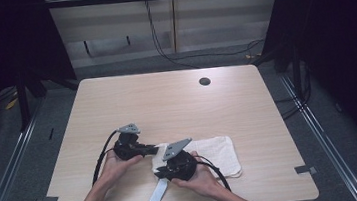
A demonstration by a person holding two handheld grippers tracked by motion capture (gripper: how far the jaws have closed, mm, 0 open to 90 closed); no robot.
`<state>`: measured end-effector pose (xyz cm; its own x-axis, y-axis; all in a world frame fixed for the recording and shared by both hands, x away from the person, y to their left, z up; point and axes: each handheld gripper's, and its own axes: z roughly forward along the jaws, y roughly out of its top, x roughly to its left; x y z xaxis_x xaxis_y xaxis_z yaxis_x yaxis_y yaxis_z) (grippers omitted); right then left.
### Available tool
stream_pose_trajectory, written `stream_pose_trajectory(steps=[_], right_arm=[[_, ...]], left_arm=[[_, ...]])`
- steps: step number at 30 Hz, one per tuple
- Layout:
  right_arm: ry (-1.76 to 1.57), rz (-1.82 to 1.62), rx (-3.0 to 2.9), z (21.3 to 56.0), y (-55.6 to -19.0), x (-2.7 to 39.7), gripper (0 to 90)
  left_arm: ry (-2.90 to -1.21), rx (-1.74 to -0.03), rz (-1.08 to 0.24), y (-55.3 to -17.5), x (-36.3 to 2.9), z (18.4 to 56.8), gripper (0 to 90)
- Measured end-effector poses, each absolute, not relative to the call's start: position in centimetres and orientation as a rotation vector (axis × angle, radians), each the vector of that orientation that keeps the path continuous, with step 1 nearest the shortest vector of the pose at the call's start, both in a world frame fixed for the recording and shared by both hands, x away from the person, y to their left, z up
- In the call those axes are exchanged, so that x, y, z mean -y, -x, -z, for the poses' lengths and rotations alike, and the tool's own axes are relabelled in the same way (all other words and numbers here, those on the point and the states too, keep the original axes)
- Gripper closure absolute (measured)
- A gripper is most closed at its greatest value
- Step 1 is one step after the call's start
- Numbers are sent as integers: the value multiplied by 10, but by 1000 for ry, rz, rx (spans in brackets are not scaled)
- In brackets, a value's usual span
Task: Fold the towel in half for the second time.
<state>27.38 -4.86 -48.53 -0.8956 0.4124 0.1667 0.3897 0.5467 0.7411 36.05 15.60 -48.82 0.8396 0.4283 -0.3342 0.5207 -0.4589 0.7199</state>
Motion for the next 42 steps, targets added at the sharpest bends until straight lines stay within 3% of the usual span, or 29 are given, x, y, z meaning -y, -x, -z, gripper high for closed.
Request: stream_pose_trajectory(steps=[15, 42], right_arm=[[-702, -1408, -2687, 463, -267, 47, 829], [-655, -1592, -2589, 415, -278, 30, 833]], left_arm=[[-2039, -730, 148, -355, -171, 471, 852], [-1949, -740, 60, -358, -195, 424, 850]])
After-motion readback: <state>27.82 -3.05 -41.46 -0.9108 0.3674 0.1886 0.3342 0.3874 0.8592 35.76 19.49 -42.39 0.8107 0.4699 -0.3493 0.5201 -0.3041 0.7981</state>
